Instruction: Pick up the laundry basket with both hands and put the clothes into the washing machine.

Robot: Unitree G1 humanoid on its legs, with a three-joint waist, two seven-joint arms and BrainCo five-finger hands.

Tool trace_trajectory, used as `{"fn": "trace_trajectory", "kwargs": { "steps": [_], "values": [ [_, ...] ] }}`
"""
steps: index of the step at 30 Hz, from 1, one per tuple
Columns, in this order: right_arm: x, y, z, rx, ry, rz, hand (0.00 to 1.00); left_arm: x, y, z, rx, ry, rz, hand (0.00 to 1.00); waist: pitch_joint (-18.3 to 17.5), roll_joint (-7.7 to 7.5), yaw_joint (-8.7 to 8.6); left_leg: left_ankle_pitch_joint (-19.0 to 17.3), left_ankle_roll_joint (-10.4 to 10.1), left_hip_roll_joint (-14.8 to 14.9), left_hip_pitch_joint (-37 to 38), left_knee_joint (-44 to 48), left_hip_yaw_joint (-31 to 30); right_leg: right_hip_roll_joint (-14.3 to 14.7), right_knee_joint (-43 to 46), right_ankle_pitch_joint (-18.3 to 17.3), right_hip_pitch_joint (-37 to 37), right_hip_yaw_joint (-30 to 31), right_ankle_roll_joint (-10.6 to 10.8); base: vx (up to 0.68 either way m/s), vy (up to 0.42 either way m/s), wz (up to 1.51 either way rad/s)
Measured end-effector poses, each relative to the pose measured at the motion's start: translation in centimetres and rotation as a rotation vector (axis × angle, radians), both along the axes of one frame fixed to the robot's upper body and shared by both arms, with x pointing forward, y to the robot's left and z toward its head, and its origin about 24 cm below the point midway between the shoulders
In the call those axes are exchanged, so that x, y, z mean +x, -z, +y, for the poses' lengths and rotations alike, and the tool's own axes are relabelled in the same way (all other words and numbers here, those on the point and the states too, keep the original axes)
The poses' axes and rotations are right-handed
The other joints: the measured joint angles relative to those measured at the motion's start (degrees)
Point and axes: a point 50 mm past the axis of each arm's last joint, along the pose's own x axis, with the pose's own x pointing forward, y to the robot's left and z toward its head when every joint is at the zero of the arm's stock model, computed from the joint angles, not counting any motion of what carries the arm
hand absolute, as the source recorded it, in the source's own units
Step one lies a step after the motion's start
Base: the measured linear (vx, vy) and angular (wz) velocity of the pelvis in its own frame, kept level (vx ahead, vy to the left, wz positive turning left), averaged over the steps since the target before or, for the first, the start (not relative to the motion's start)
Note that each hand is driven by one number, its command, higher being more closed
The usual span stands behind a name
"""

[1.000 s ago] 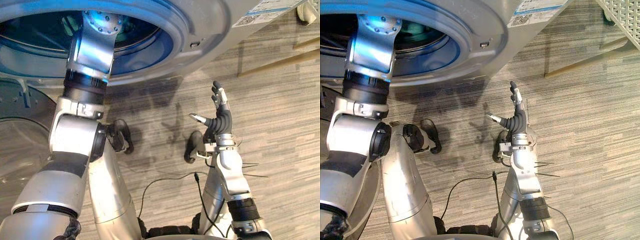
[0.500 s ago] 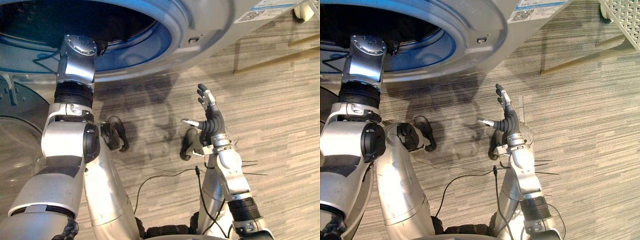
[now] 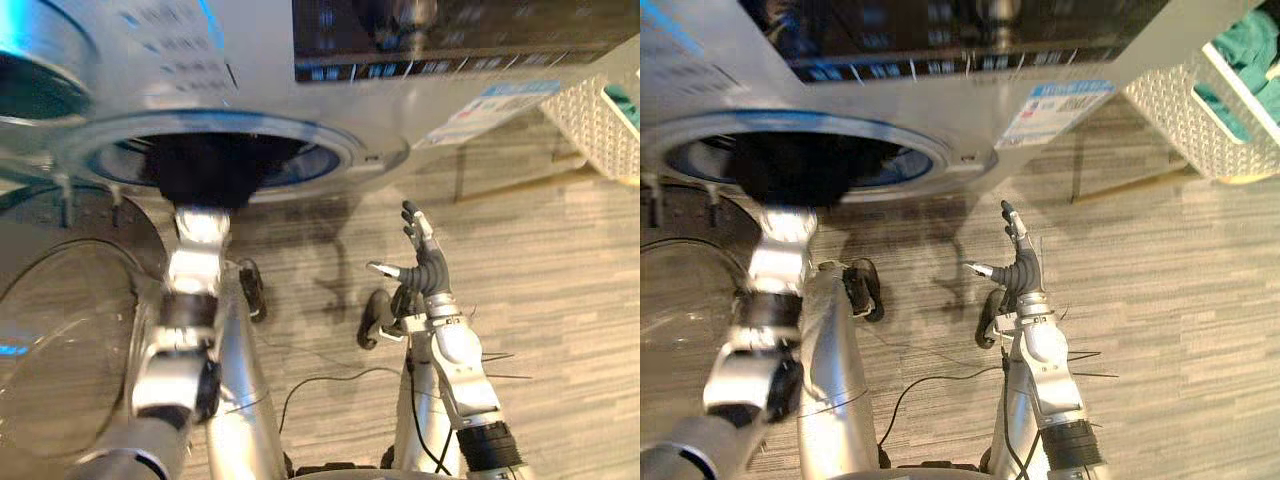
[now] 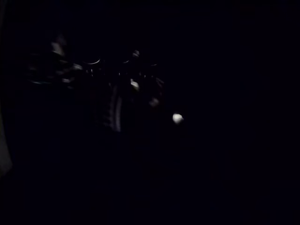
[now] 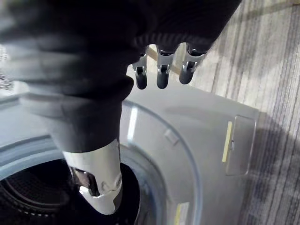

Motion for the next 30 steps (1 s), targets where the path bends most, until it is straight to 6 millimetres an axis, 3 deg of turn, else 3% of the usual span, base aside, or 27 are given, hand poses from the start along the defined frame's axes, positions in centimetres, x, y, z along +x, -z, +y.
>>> {"fn": "trace_trajectory", "kwargs": {
  "steps": [2,4,8,13,16,20,23,25,28,30],
  "values": [
    [-0.1,0.6,-0.4,-0.009,0.025,0.029,0.0,-2.4,5.2,-0.6,-0.124,-0.001,0.127,0.0,-0.4,0.02,0.29,0.43,-0.57,-0.37,3.75,-2.79,0.26,-0.05,-2.41,0.01,3.73,-1.06,-0.02,0.09,-0.06,0.15],
    [-0.4,2.0,-1.0,-0.013,0.05,0.089,0.0,-4.7,9.0,-1.3,-0.214,-0.011,0.23,0.0,-1.37,0.16,1.12,0.82,-0.98,-0.65,7.44,-5.75,0.74,-0.19,-5.05,0.15,7.24,-1.5,-0.26,0.11,-0.064,0.14],
    [-1.8,6.0,-1.9,-0.019,0.082,0.263,0.0,-9.3,13.9,-2.1,-0.29,0.005,0.361,0.0,-3.34,1.32,1.55,2.24,-1.91,-0.88,18.55,-14.02,1.76,-0.02,-13.09,1.14,18.45,-4.02,-0.63,0.12,-0.05,0.13],
    [-3.9,11.0,-2.9,0.0,0.123,0.496,0.0,-12.6,18.4,-2.6,-0.368,0.057,0.527,0.0,-5.1,3.13,2.63,4.93,-2.63,-1.14,34.42,-26.61,3.89,1.0,-25.99,4.54,34.13,-6.88,-0.19,0.11,-0.03,0.06],
    [-4.8,12.6,-3.0,0.024,0.136,0.581,0.0,-14.1,20.8,-3.0,-0.379,0.08,0.65,0.0,-6.13,3.06,2.65,7.17,-2.48,-1.83,42.92,-34.52,5.74,1.05,-34.11,7.57,42.33,-8.4,0.55,0.11,0.028,0.06],
    [-5.8,14.3,-3.2,0.053,0.151,0.662,0.0,-15.3,22.5,-3.1,-0.366,0.096,0.741,0.0,-7.33,2.57,2.6,9.46,-1.94,-2.98,51.07,-42.64,7.94,1.02,-42.77,11.07,49.86,-9.52,1.47,0.09,0.07,-0.02],
    [-7.2,17.1,-3.5,0.049,0.165,0.811,0.0,-16.5,24.5,-2.4,-0.332,0.083,0.865,0.0,-9.78,2.28,2.17,14.1,-1.21,-5.1,56.39,-53.05,9.18,1.13,-52.5,15.65,54.39,-10.46,2.33,0.07,0.05,0.07],
    [-7.7,18.2,-3.6,0.037,0.168,0.873,0.0,-17.2,25.2,-1.8,-0.305,0.071,0.915,0.0,-10.11,2.35,1.17,17.44,-0.81,-6.27,60.59,-60.18,10.25,1.53,-58.73,18.74,57.56,-10.78,2.78,0.07,0.058,-0.02],
    [-8.8,19.3,-4.2,0.018,0.181,0.939,0.0,-18.8,26.4,-0.8,-0.273,0.048,0.997,0.0,-11.17,2.98,0.99,22.73,-0.44,-7.75,68.47,-72.31,12.09,3.1,-69.84,24.45,63.94,-10.78,3.61,0.11,0.077,-0.16],
    [-9.4,19.7,-4.5,0.021,0.196,0.966,0.0,-19.3,26.7,-0.6,-0.251,0.047,1.025,0.0,-12.46,3.01,0.86,24.26,-0.29,-8.33,71.01,-76.16,12.6,3.37,-73.03,25.85,65.96,-10.88,3.94,0.08,0.058,-0.08]
  ]
}}
